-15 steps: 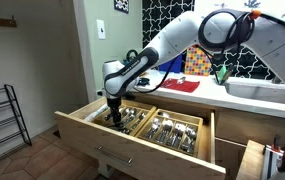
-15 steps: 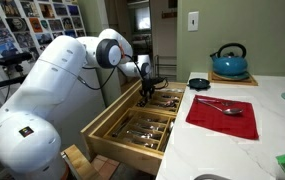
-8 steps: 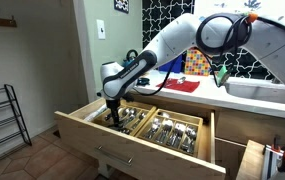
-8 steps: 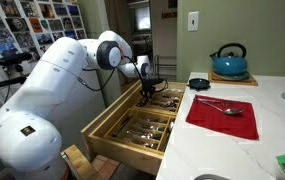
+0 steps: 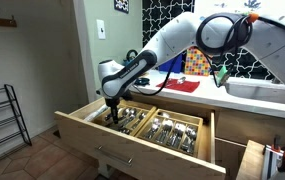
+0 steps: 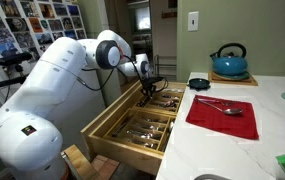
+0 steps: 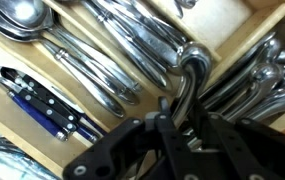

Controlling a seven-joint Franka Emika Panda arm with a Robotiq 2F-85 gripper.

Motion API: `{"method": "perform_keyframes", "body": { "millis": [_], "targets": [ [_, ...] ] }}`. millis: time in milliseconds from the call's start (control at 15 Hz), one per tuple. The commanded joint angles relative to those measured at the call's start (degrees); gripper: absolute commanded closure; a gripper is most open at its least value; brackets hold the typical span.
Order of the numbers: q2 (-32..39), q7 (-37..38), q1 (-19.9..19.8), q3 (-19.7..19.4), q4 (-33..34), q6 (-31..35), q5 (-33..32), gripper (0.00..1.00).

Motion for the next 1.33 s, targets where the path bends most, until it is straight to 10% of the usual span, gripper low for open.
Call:
{"method": "perform_keyframes", "body": {
  "millis": [0,1267],
  "targets": [
    [-2.04,-0.65,-0.06,0.83,-1.16,-3.84,-1.25,0.94],
    [-12.62,-2.27,-1.77,2.28,-8.30,-9.78,-0.16,0.94]
  ]
}}
